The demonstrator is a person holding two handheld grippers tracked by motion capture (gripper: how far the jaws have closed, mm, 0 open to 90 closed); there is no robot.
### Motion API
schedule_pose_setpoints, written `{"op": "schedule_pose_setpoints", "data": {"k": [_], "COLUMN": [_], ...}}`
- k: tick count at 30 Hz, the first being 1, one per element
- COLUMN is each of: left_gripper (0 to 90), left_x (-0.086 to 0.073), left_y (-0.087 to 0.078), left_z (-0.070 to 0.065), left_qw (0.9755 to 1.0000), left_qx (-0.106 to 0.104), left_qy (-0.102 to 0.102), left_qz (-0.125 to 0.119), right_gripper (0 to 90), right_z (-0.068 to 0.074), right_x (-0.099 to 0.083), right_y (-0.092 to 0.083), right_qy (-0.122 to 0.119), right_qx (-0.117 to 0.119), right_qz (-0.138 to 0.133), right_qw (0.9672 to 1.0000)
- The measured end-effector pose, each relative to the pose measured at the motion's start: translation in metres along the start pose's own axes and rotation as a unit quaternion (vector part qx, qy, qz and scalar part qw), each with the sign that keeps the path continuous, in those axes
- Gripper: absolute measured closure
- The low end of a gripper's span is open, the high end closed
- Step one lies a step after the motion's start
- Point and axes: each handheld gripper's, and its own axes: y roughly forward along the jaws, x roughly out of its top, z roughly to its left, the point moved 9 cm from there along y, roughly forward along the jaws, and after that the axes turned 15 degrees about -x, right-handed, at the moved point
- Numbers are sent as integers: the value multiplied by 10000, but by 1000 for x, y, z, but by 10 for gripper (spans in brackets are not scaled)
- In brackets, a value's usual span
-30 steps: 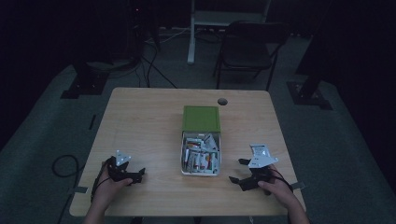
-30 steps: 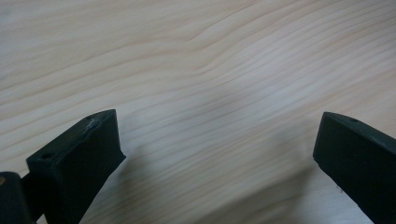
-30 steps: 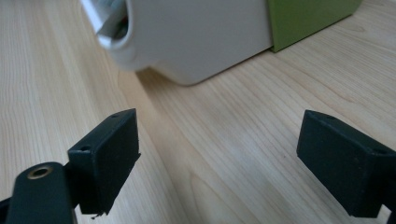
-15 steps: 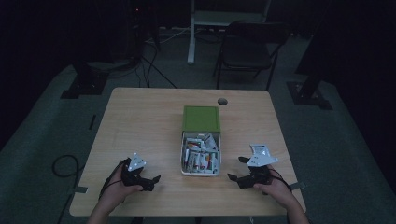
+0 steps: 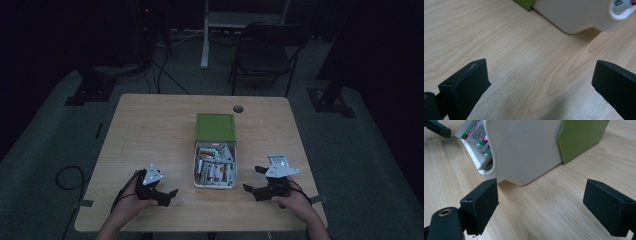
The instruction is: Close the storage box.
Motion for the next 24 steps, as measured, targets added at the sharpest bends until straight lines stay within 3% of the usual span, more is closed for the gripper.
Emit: {"op": "schedule_pose_setpoints", "data": {"k": [4,8,14,18,24], "left_gripper": [12,12,12,12,12], "left_x": [6,12,22,32,42], "left_y": [2,4,6,7,11], "left_z": [-6,-11,-15,-19,-21], "left_qw": [9998,9996,9991,9981,9970], "left_qx": [-114,-186,-182,-233,-254], "left_qy": [162,165,328,437,560], "left_qz": [-72,-129,-214,-375,-475], "right_gripper": [124,125,133,134,133], "right_z": [2,1,1,5,11], "right_x": [7,13,19,26,32], "right_y": [-3,-5,-6,-9,-8], "right_qy": [94,104,-255,-64,106], "right_qx": [168,165,11,104,221], "right_qz": [-145,-276,-427,-555,-538], "right_qw": [9997,9994,9988,9984,9983]}}
